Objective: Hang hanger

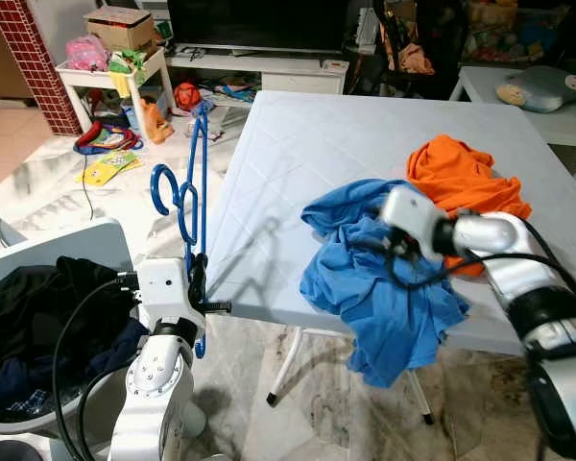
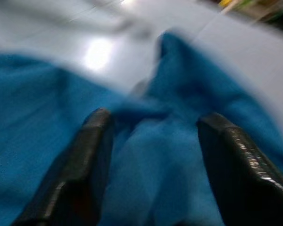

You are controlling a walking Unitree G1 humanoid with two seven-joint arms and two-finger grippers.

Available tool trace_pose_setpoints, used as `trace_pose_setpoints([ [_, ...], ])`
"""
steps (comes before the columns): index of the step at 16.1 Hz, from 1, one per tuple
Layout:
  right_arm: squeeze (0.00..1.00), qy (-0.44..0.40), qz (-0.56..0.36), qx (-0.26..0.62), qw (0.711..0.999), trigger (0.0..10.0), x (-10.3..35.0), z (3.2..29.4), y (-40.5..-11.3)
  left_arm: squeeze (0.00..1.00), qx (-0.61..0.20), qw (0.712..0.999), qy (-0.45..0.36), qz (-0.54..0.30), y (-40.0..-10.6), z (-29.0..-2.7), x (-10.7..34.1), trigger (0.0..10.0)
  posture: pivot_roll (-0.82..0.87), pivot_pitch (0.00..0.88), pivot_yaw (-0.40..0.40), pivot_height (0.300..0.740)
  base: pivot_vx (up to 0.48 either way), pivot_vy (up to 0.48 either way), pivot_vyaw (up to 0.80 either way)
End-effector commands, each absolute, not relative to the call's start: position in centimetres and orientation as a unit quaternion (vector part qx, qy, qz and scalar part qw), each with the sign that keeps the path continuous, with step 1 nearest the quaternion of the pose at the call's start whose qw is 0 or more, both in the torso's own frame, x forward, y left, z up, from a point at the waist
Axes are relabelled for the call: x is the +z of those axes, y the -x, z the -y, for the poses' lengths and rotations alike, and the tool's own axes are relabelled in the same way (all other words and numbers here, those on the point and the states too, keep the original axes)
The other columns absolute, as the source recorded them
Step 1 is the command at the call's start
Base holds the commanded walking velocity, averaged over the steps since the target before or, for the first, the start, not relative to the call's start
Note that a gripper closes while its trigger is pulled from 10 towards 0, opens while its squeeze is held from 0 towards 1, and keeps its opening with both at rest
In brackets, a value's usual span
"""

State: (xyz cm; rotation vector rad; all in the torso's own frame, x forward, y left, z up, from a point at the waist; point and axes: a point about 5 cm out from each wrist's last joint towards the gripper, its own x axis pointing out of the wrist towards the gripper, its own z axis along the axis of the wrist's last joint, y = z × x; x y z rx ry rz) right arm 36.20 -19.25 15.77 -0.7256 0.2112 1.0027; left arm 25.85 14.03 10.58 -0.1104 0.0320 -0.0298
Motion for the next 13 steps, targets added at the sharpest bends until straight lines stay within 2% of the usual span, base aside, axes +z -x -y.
trace_pose_setpoints([
  [1,1.00,0.326,-0.135,0.491,0.797,10.0,15.5,20.2,-35.7,0.00,-0.021,0.998,0.059,-0.024,-25.7,-13.9,10.4,10.0,-0.01,0.000,-0.024,0.740,0.000,0.000,0.00],
  [4,1.00,0.319,-0.190,0.503,0.780,10.0,14.4,21.5,-34.8,0.00,-0.028,0.998,0.057,-0.027,-25.9,-13.7,10.4,10.0,-0.01,0.000,-0.016,0.740,0.000,0.000,0.00],
  [10,1.00,0.330,-0.214,0.460,0.796,10.0,11.0,21.0,-34.0,0.00,-0.034,0.998,0.052,-0.030,-25.9,-13.9,10.4,10.0,0.00,0.000,-0.004,0.740,0.000,0.000,0.00],
  [11,0.05,0.336,-0.214,0.449,0.800,10.0,10.2,20.5,-33.9,0.00,-0.035,0.998,0.051,-0.031,-25.9,-13.9,10.4,10.0,0.00,0.000,-0.003,0.740,0.000,0.000,0.00],
  [12,0.00,0.332,-0.216,0.438,0.807,10.0,9.5,20.0,-33.8,0.00,-0.036,0.998,0.050,-0.032,-25.9,-13.9,10.4,10.0,0.00,0.000,-0.002,0.740,0.000,0.000,0.00],
  [13,0.00,0.318,-0.222,0.423,0.819,0.0,8.9,19.6,-33.8,0.00,-0.037,0.998,0.050,-0.032,-25.9,-13.9,10.4,10.0,0.00,0.000,-0.002,0.740,0.000,0.000,0.00],
])
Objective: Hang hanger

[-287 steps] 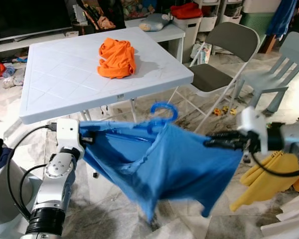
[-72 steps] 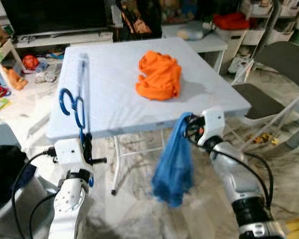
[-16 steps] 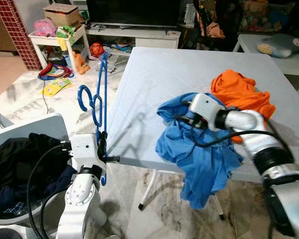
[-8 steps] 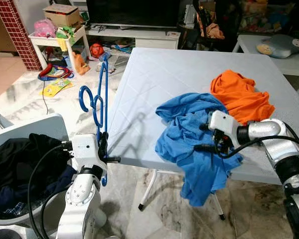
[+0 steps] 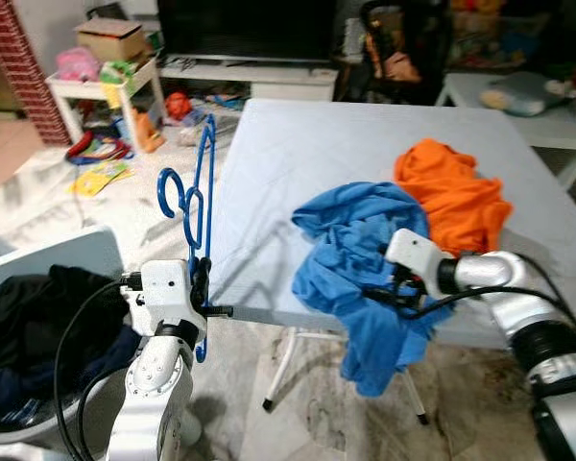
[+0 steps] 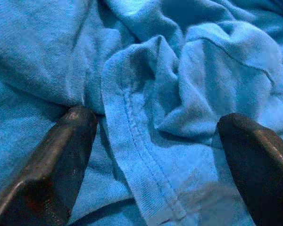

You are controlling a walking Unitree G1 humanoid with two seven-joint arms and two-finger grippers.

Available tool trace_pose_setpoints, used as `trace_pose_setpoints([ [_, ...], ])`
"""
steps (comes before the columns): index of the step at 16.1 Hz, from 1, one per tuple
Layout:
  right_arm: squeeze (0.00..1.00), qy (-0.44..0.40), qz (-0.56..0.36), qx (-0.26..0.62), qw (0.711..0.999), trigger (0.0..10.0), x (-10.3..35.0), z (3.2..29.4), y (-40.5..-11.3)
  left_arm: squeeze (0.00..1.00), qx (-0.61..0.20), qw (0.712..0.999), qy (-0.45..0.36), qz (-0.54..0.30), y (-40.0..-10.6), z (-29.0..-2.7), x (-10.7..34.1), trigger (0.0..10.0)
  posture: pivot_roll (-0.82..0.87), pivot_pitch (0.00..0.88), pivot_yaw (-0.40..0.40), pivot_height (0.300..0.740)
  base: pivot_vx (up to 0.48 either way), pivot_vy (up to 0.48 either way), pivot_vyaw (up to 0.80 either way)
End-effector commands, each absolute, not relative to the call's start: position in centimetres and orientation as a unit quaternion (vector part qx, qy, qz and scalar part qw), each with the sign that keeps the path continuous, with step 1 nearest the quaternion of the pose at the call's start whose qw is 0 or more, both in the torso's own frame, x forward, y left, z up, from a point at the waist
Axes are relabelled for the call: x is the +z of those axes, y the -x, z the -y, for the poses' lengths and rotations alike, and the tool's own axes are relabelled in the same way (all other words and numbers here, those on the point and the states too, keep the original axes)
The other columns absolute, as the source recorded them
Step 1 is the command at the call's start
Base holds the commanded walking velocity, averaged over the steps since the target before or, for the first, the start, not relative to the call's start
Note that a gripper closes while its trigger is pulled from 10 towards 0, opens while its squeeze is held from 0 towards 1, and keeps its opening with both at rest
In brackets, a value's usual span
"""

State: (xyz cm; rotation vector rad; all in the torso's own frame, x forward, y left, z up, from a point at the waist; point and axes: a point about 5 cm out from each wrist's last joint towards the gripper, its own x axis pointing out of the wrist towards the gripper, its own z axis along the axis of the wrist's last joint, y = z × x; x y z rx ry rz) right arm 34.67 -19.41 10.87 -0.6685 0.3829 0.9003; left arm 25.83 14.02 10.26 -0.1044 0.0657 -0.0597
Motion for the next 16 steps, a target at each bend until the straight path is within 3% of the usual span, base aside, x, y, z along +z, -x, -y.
trace_pose_setpoints([
  [1,0.00,0.305,-0.231,0.407,0.830,0.0,8.4,19.3,-33.9,0.00,-0.037,0.998,0.049,-0.033,-26.0,-13.9,10.4,10.0,0.00,0.000,-0.001,0.740,0.000,0.000,0.00],
  [8,0.00,0.131,-0.279,0.264,0.914,0.0,5.2,16.1,-34.0,0.00,-0.038,0.998,0.048,-0.035,-25.9,-13.8,10.5,10.0,0.01,0.000,-0.005,0.740,0.000,0.000,0.00],
  [16,0.00,0.011,-0.231,0.163,0.959,0.0,7.5,10.8,-36.2,0.00,-0.037,0.997,0.058,-0.035,-25.9,-13.5,10.5,10.0,0.01,0.000,-0.014,0.740,0.000,0.000,0.00],
])
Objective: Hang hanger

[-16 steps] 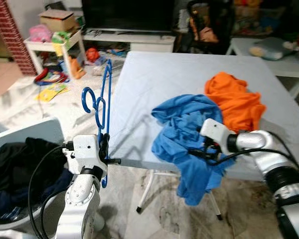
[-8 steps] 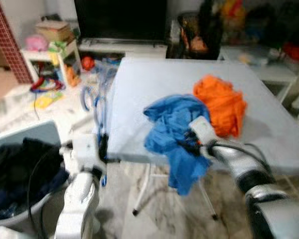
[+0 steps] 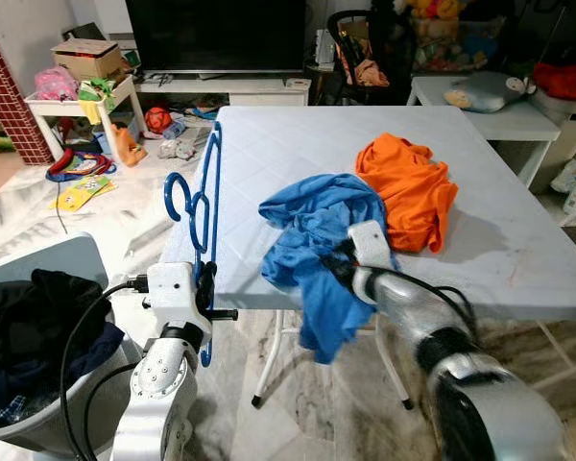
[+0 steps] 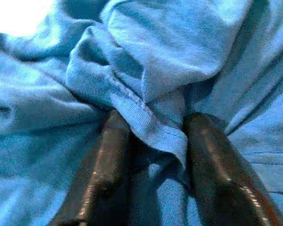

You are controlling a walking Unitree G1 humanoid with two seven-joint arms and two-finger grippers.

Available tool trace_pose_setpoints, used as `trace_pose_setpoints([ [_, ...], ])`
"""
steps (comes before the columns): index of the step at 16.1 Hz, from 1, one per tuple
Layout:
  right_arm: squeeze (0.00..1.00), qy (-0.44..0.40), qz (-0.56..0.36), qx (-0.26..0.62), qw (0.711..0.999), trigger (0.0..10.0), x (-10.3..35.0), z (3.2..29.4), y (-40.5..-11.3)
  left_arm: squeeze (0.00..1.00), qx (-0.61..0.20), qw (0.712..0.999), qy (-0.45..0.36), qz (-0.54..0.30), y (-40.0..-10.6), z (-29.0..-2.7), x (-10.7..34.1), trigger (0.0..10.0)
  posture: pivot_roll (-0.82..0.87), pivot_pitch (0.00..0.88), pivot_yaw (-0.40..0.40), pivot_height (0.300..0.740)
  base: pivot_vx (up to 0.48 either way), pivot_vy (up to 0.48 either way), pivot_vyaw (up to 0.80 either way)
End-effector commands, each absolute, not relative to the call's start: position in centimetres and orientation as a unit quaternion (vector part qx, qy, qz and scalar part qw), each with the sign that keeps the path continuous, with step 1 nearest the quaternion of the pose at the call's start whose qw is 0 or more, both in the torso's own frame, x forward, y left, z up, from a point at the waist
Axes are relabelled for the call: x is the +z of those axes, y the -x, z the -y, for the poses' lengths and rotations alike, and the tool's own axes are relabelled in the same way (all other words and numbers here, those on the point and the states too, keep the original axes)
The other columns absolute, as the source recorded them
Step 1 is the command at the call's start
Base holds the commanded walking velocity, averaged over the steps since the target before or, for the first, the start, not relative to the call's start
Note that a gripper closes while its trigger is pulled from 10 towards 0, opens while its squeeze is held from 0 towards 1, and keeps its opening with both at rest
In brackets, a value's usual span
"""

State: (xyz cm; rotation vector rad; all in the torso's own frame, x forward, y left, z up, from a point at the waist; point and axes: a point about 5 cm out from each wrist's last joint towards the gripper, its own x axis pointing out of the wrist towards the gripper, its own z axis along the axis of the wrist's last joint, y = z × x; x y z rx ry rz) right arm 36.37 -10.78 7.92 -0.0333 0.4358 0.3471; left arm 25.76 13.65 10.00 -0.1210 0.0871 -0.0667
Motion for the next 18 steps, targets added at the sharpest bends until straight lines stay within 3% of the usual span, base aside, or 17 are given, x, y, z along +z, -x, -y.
trace_pose_setpoints([
  [1,0.00,-0.008,-0.219,0.148,0.964,0.0,8.5,9.9,-36.8,0.00,-0.035,0.997,0.058,-0.035,-25.9,-13.5,10.5,10.0,0.02,0.000,-0.017,0.740,0.000,0.000,0.00],
  [5,0.00,-0.057,-0.177,0.121,0.975,0.0,12.4,7.3,-38.7,0.00,-0.022,0.997,0.059,-0.033,-25.7,-13.6,10.5,10.0,0.04,0.000,-0.048,0.740,0.000,0.000,0.00],
  [8,0.00,-0.090,-0.123,0.079,0.985,0.0,16.4,7.7,-40.4,0.00,-0.009,0.998,0.060,-0.033,-25.4,-13.9,10.3,10.0,0.05,0.000,-0.065,0.740,0.000,0.000,0.00],
  [12,0.00,-0.125,0.002,0.018,0.992,0.0,23.6,10.3,-42.4,0.00,0.002,0.998,0.056,-0.021,-25.7,-14.1,10.7,10.0,0.05,0.000,-0.066,0.740,0.000,0.000,0.00],
  [14,0.00,-0.158,0.090,-0.028,0.983,0.0,28.3,12.7,-42.8,0.00,0.017,0.999,0.049,-0.012,-26.0,-14.6,10.9,10.0,0.05,0.000,-0.062,0.740,0.000,0.000,0.00],
  [17,0.00,-0.155,0.144,-0.103,0.972,0.0,31.6,15.7,-42.7,0.00,0.037,0.998,0.041,0.000,-26.2,-15.0,11.3,10.0,0.05,0.000,-0.064,0.740,0.000,0.000,0.00],
  [18,0.00,-0.132,0.139,-0.118,0.974,6.4,31.6,16.4,-42.7,0.00,0.051,0.998,0.034,0.007,-26.2,-15.3,11.4,10.0,0.05,0.000,-0.065,0.740,0.000,0.000,0.00],
])
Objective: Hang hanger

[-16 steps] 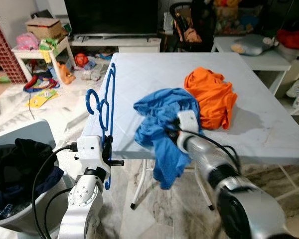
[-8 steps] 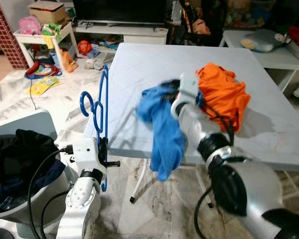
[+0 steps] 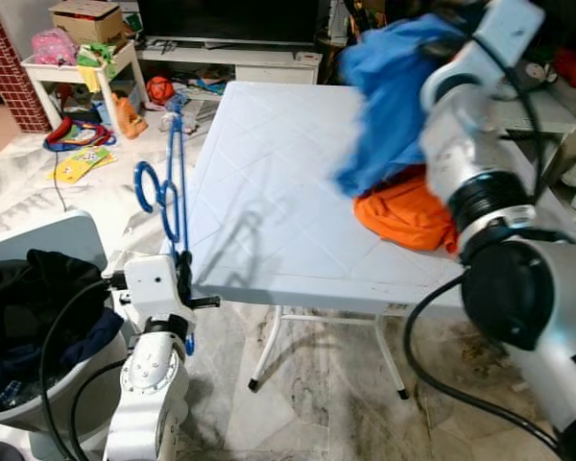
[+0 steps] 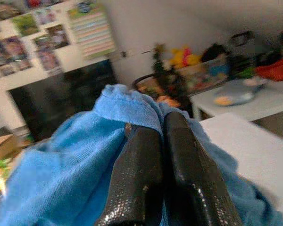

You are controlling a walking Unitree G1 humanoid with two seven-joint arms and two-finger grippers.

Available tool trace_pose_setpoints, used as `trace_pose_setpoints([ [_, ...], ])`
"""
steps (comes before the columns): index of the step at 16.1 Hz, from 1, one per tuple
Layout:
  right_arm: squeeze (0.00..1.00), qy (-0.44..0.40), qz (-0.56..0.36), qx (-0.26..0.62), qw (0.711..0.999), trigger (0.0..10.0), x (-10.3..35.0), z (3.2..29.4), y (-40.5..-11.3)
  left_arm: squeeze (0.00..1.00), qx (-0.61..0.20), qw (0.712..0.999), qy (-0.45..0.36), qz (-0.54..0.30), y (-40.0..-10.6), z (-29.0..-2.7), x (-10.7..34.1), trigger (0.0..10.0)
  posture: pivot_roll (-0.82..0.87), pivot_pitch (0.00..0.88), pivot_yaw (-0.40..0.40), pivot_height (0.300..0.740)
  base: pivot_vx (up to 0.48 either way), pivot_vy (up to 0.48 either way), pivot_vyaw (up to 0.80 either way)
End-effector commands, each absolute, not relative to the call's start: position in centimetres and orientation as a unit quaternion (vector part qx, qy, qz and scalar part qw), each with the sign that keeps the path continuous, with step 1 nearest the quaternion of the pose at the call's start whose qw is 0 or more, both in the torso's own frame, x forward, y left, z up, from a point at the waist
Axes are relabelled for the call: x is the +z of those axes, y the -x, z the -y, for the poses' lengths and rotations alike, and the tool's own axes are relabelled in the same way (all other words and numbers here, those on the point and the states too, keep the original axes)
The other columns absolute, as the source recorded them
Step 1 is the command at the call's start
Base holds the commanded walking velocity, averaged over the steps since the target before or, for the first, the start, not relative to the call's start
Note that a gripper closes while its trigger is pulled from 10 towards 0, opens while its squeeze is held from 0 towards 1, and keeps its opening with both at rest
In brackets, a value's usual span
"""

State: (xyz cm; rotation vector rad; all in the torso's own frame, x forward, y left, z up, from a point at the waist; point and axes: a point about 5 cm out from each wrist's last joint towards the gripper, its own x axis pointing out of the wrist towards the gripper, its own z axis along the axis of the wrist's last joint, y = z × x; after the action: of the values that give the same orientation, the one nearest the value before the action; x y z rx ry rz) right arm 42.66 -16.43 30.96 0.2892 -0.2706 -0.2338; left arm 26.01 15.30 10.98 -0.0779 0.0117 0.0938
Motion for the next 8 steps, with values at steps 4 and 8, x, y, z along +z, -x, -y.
trace_pose_setpoints([
  [4,1.00,-0.064,0.053,-0.068,0.994,10.0,26.2,15.0,-42.8,0.00,0.051,0.998,0.030,0.004,-26.0,-15.1,11.2,10.0,0.06,0.000,-0.063,0.740,0.000,0.000,0.00],
  [8,1.00,-0.007,-0.031,-0.056,0.998,10.0,20.3,15.6,-41.9,0.00,0.036,0.999,0.029,-0.005,-26.1,-14.7,10.9,10.0,0.04,0.000,-0.046,0.740,0.000,0.000,0.00],
])
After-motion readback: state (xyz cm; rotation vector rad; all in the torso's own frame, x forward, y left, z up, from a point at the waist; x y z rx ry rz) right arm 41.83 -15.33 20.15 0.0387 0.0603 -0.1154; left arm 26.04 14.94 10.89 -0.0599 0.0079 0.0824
